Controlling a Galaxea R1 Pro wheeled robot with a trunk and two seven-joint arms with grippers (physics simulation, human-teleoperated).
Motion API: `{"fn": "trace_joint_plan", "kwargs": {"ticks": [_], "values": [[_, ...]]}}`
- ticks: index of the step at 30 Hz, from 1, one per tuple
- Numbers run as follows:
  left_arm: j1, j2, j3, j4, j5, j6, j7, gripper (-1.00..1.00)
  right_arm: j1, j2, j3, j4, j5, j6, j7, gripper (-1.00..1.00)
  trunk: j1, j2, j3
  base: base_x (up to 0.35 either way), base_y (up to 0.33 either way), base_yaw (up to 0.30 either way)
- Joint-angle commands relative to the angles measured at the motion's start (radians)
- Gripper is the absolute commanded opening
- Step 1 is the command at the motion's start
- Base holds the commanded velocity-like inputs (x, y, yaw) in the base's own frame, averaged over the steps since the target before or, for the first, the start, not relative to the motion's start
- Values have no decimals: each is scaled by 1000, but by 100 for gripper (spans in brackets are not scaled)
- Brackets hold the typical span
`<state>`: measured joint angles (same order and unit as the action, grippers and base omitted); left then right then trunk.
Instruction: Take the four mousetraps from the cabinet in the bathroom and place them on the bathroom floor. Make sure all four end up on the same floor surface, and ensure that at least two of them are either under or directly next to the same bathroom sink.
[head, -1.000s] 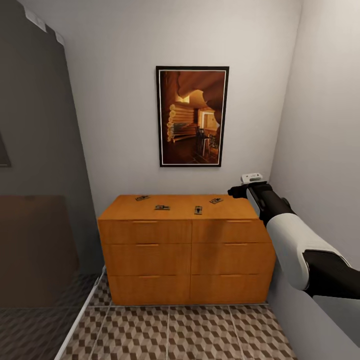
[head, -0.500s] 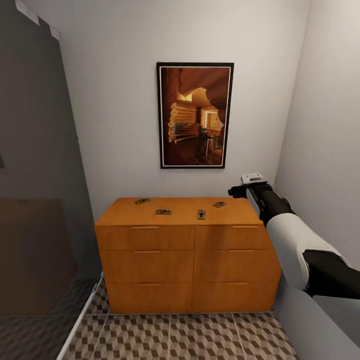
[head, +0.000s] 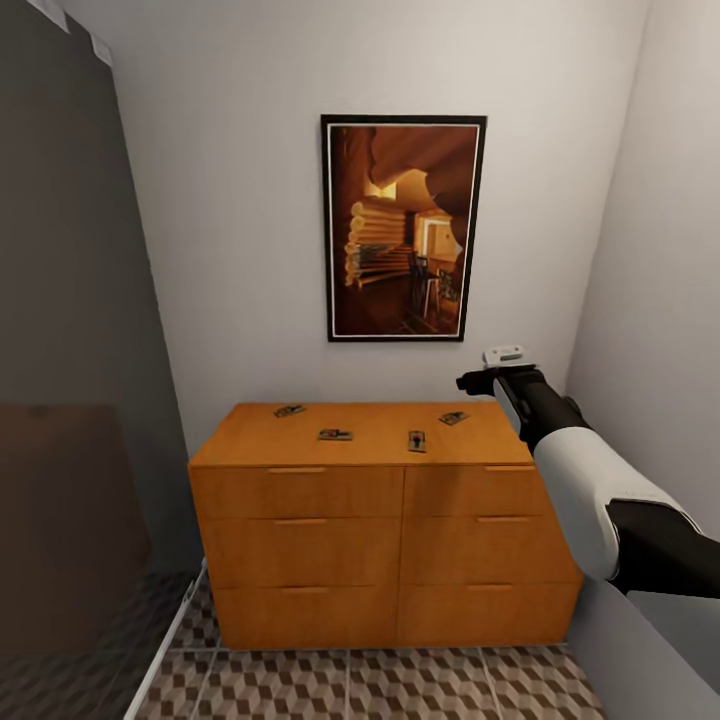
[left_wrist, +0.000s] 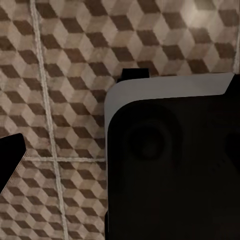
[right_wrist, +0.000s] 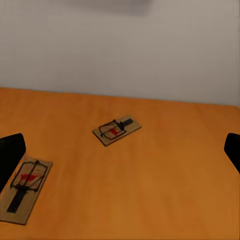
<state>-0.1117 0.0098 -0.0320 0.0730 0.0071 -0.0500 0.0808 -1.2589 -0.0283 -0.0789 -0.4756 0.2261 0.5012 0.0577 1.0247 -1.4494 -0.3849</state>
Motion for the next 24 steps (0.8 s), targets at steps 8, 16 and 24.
{"fn": "trace_joint_plan", "kwargs": {"ticks": [8,16,24], "values": [[-2,0,-3,4,1,-5,2,100,-1,-1,-5,25,11,-27,5,100,0,-1,-1,190,29,0],[-2,0,-3,4,1,-6,2,100,-1,-2,-7,55,12,-59,4,100,0,-1,-1,190,3,0],[-2,0,-3,4,1,-5,2,100,-1,-3,-8,61,12,-66,-7,100,0,-1,-1,185,0,0]]}}
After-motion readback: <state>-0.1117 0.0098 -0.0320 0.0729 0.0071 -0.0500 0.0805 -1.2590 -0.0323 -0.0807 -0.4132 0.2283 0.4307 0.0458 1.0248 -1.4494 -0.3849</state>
